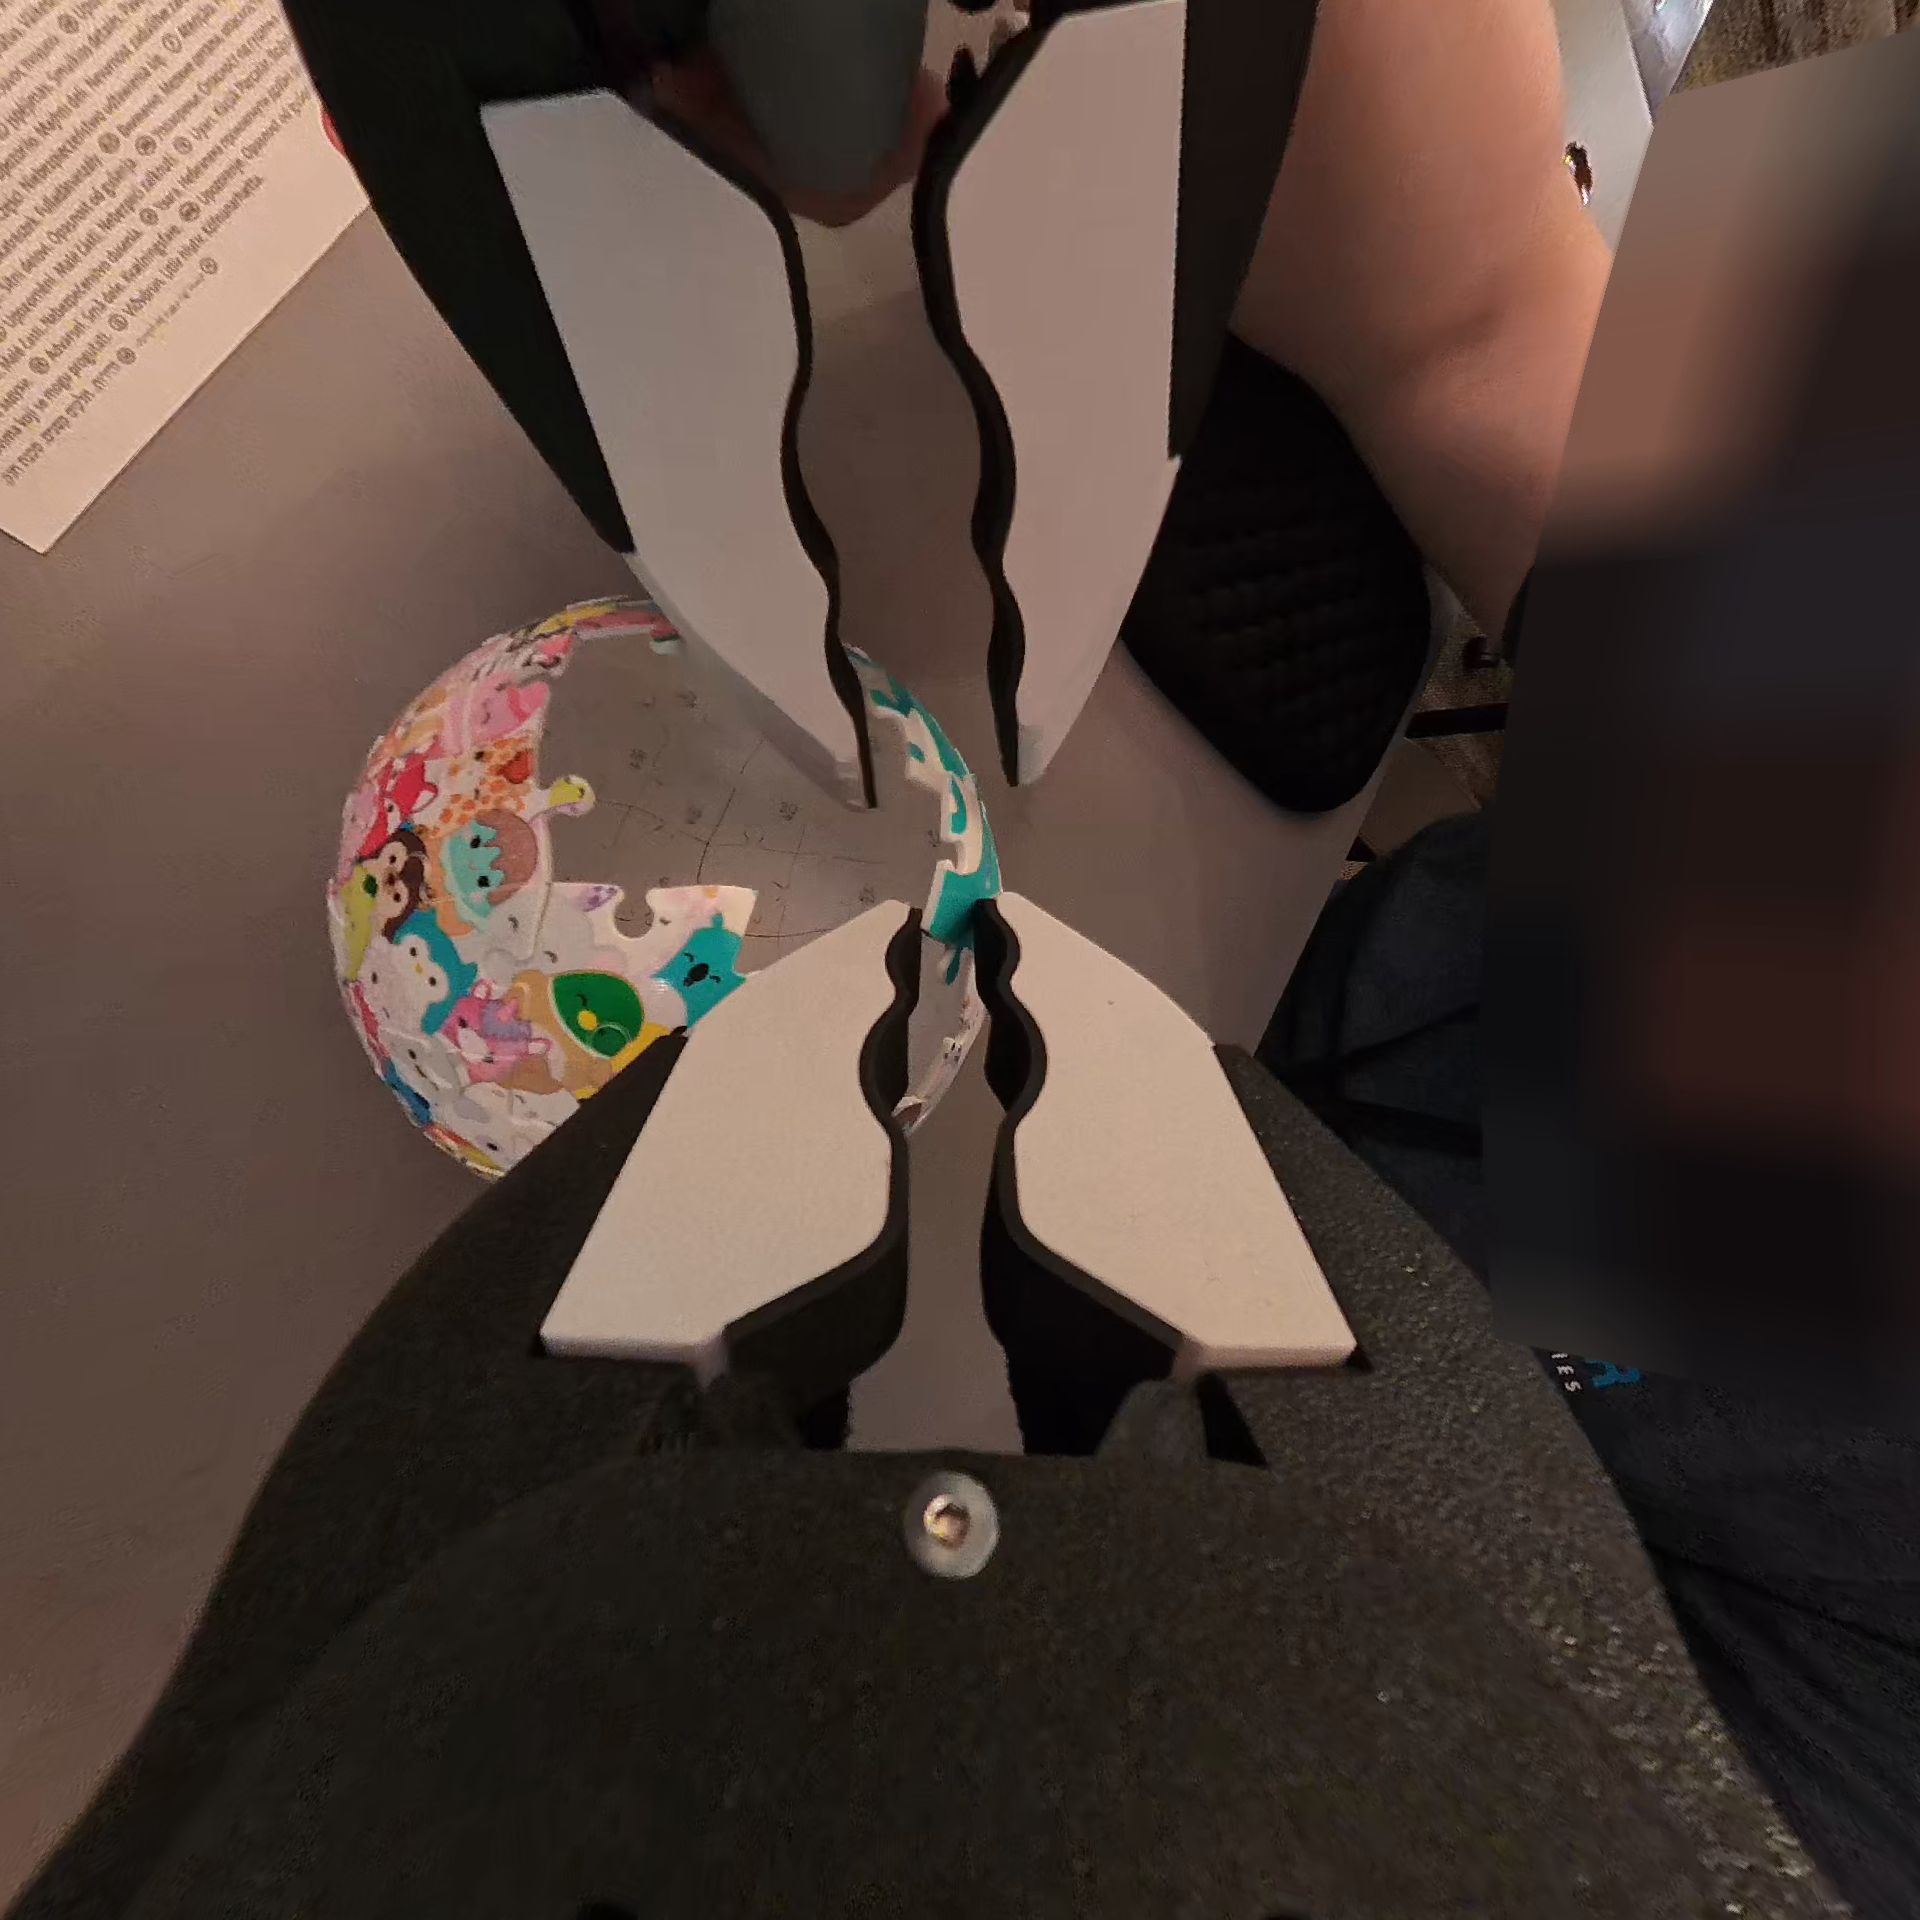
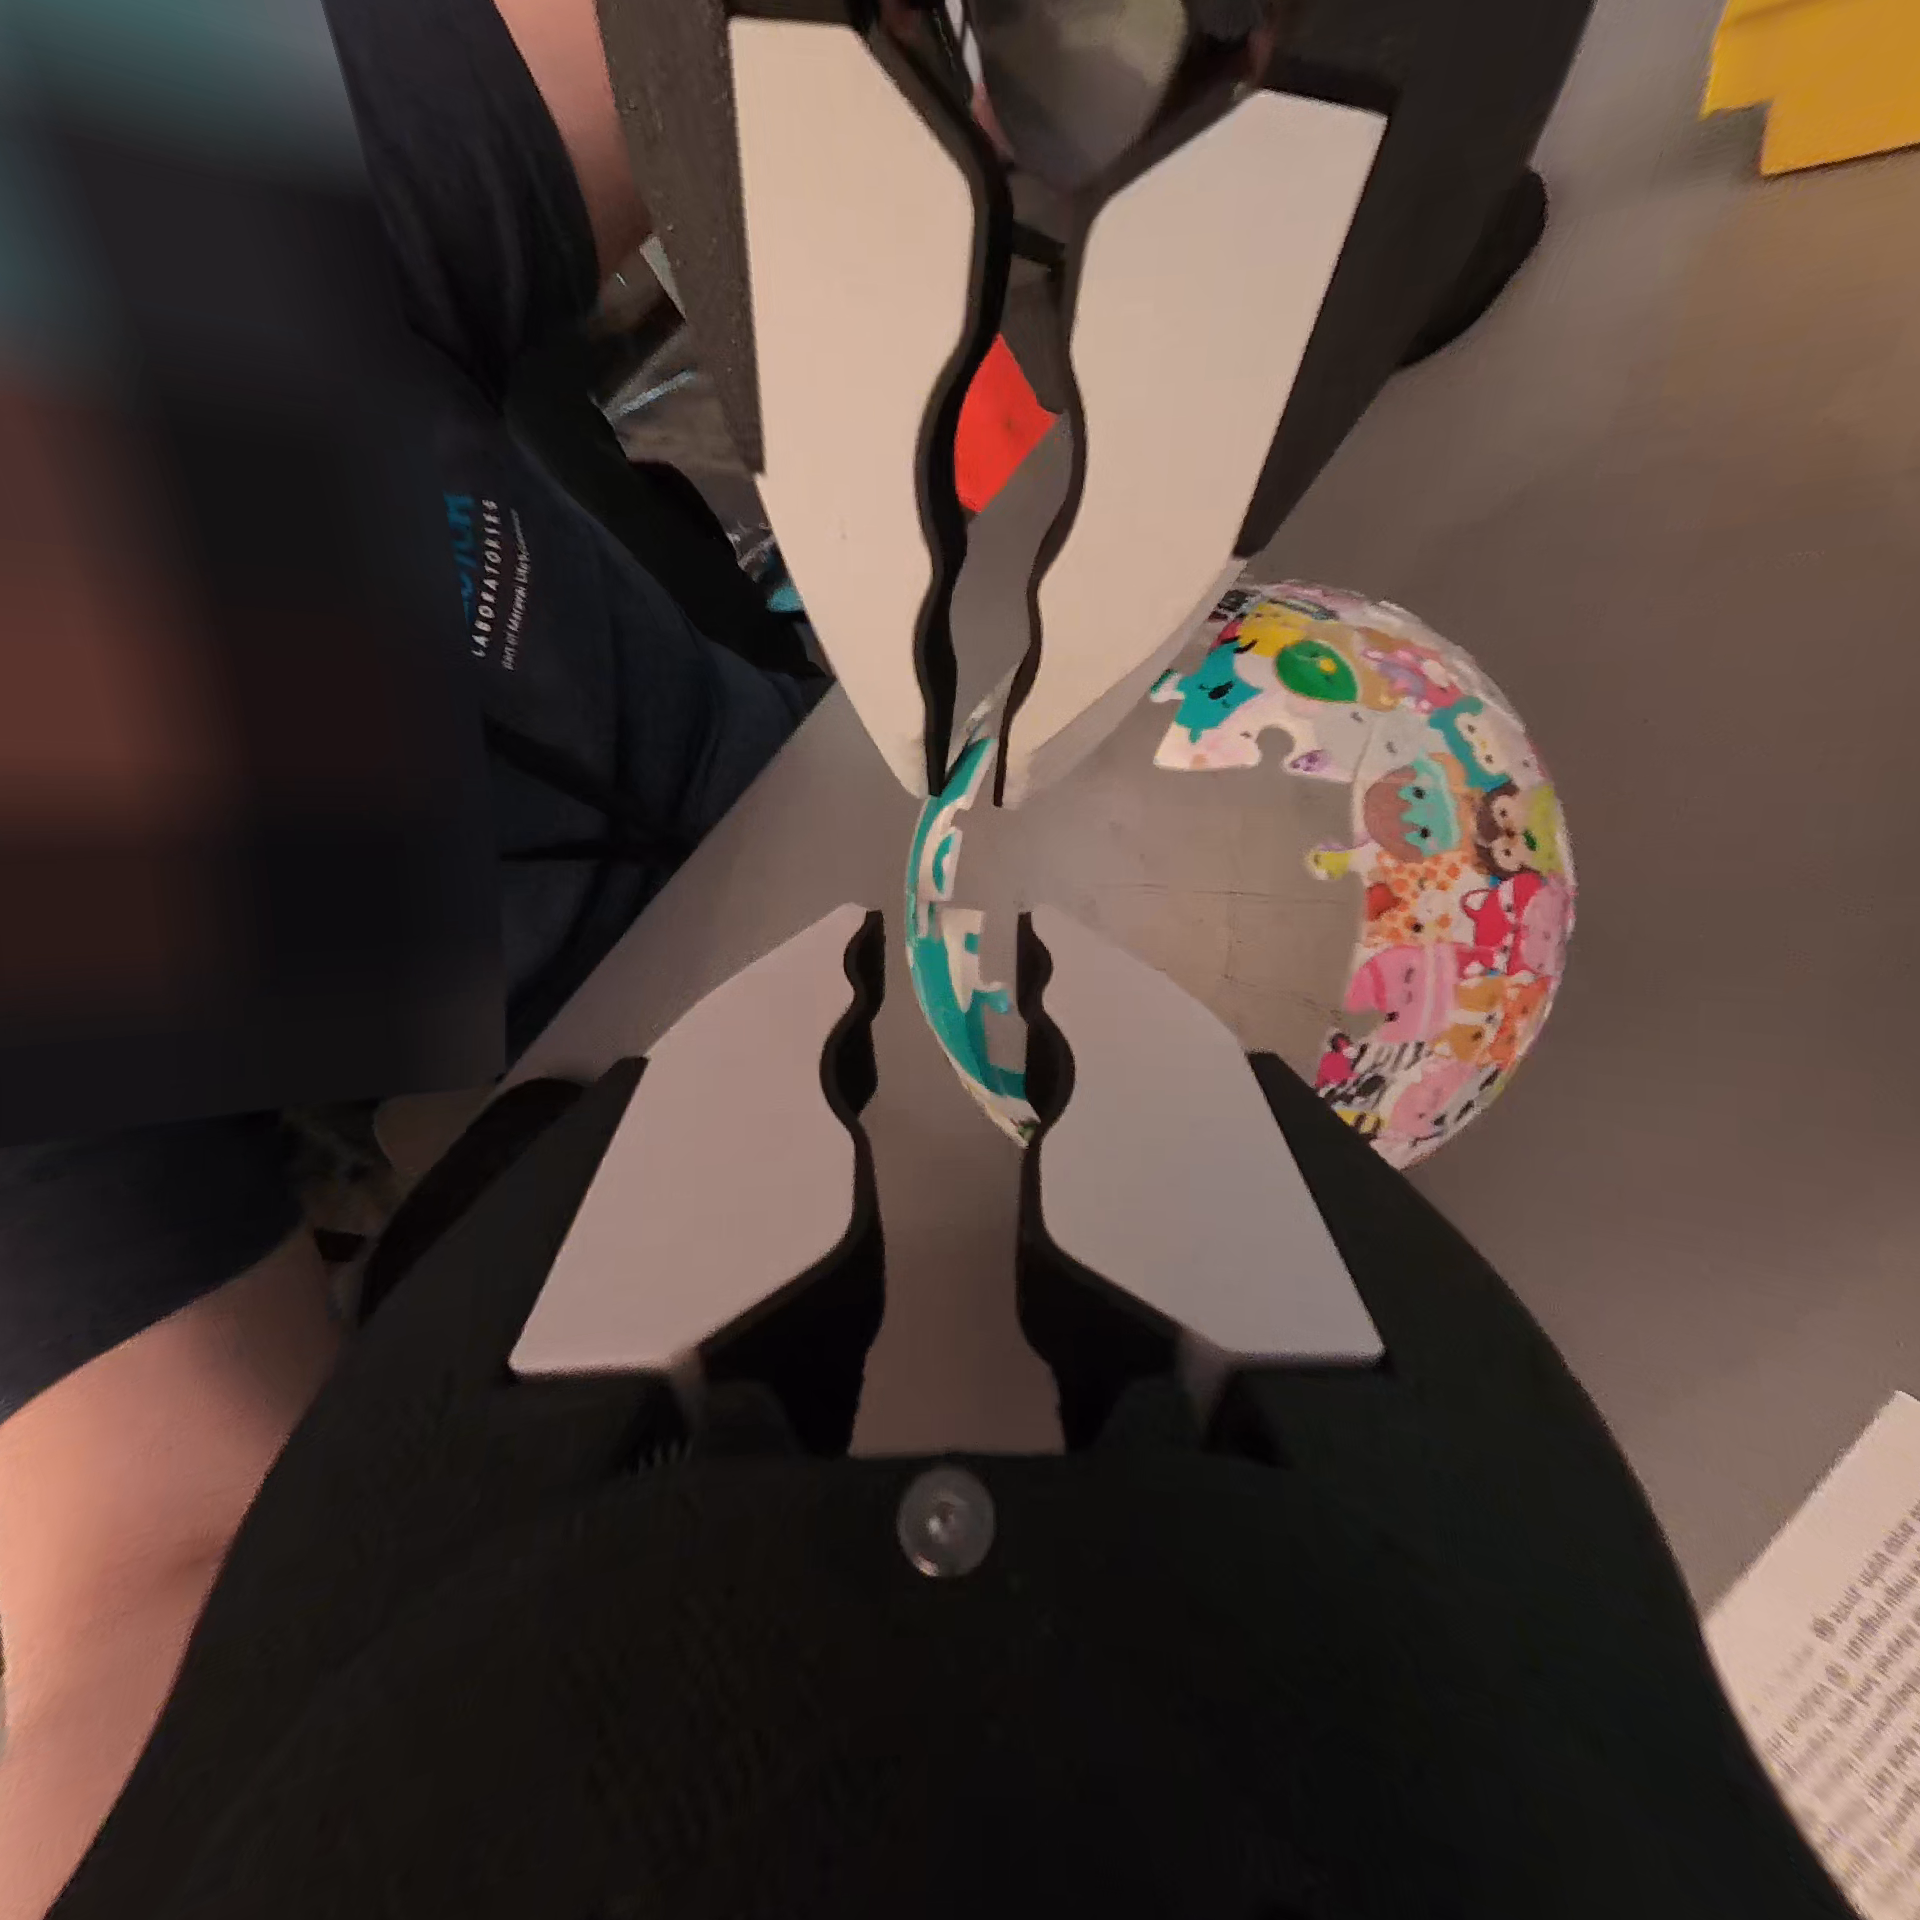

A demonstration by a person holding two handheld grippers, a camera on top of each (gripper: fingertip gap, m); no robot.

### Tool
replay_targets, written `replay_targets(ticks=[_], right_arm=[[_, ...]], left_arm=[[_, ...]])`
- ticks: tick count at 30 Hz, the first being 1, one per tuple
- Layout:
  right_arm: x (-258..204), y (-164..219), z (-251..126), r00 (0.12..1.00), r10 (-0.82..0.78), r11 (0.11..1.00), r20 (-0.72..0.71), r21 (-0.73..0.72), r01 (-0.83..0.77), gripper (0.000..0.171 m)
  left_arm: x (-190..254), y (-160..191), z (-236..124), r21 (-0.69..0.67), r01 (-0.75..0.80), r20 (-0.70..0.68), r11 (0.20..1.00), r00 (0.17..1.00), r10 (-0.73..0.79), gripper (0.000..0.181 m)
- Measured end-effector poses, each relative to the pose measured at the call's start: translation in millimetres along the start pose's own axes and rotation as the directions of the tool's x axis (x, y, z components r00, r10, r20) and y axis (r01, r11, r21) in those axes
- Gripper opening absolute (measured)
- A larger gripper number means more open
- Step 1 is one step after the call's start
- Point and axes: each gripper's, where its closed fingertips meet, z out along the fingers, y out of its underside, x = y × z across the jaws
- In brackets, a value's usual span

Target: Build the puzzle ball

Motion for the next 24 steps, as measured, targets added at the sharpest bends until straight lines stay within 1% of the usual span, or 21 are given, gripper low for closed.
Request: replay_targets(ticks=[3, 7, 12, 16, 24], right_arm=[[-2.7, -4.6, -5.8, 0.999, -0.022, 0.999, -0.037, -0.027, 0.021, 0.027], [0.7, -0.7, -20.9, 0.990, -0.048, 0.997, -0.133, -0.071, 0.038, 0.031], [3.3, -4.5, -22.0, 0.992, -0.053, 0.997, -0.115, -0.056, 0.047, 0.030], [1.3, -2.4, -13.8, 0.996, -0.067, 0.993, -0.061, -0.101, 0.061, 0.031], [5.4, 1.3, -0.3, 0.999, -0.046, 0.983, -0.021, -0.180, 0.041, 0.030]], left_arm=[[-0.1, 0.1, -0.3, -0.002, -0.005, 0.008, 1.000, 1.000, 0.005, 0.010], [0.6, 0.8, -1.2, 0.001, 0.000, 0.011, 1.000, 1.000, 0.000, 0.009], [1.5, 0.2, -0.7, -0.017, 0.018, 0.001, 1.000, 1.000, -0.018, 0.008], [1.2, 0.0, 0.2, -0.034, 0.037, 0.000, 0.999, 0.999, -0.037, 0.009], [0.9, 0.5, -0.2, -0.055, 0.054, 0.004, 0.997, 0.999, -0.054, 0.009]])
